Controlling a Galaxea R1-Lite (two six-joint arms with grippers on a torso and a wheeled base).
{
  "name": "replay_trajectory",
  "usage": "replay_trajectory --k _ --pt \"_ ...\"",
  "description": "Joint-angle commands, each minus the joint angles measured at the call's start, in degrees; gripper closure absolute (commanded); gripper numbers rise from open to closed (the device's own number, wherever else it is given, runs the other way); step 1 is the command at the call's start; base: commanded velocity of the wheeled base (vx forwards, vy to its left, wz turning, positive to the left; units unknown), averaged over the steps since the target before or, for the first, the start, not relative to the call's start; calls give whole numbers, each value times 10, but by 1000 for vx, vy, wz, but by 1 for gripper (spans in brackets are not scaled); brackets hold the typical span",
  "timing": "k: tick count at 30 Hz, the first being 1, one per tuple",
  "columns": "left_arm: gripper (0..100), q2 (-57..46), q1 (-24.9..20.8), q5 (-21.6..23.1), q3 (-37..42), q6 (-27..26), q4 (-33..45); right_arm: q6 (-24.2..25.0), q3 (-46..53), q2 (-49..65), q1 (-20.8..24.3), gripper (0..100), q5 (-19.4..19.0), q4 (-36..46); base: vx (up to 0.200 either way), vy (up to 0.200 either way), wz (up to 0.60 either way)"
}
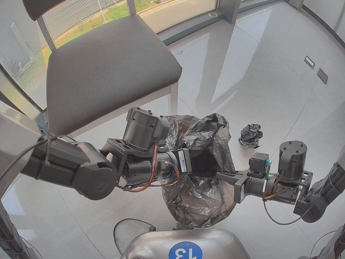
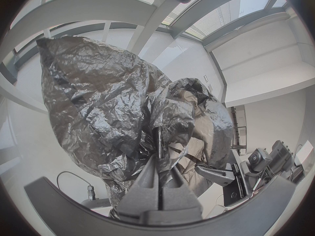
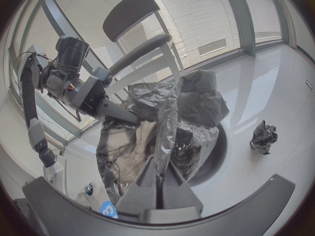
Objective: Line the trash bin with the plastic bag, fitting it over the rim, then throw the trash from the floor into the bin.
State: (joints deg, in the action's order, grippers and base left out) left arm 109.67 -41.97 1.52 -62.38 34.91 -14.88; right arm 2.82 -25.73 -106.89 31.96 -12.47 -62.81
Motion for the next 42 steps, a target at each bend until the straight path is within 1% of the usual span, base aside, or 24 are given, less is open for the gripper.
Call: replay_trajectory --k 1,6,10,14,24,30,35,41,42 --pt "100 20 -1 1 -15 1 -4 -5 38 10 -31 100 0 0 0 0 0" --pt "100 62 0 3 -61 2 -3 -15 66 23 -74 100 0 1 0 0 0" --pt "100 90 1 3 -99 5 -1 -24 62 19 -110 100 -1 2 0 0 0" --pt "100 92 5 3 -100 5 1 -27 67 11 -133 100 -1 4 0 0 0" --pt "100 92 7 1 -93 7 1 -47 60 -48 -144 100 -1 -3 0 0 0" --pt "100 97 8 0 -99 16 -3 -63 42 -80 -174 100 -1 -10 0 0 0" --pt "100 93 11 -1 -100 16 -3 -68 17 -97 -197 100 -1 -18 0 0 0" --pt "100 92 16 0 -104 16 -3 -69 6 -108 -197 100 -1 -20 0 0 0" --pt "100 92 16 0 -103 16 -3 -69 4 -110 -197 0 0 -22 0 0 0"
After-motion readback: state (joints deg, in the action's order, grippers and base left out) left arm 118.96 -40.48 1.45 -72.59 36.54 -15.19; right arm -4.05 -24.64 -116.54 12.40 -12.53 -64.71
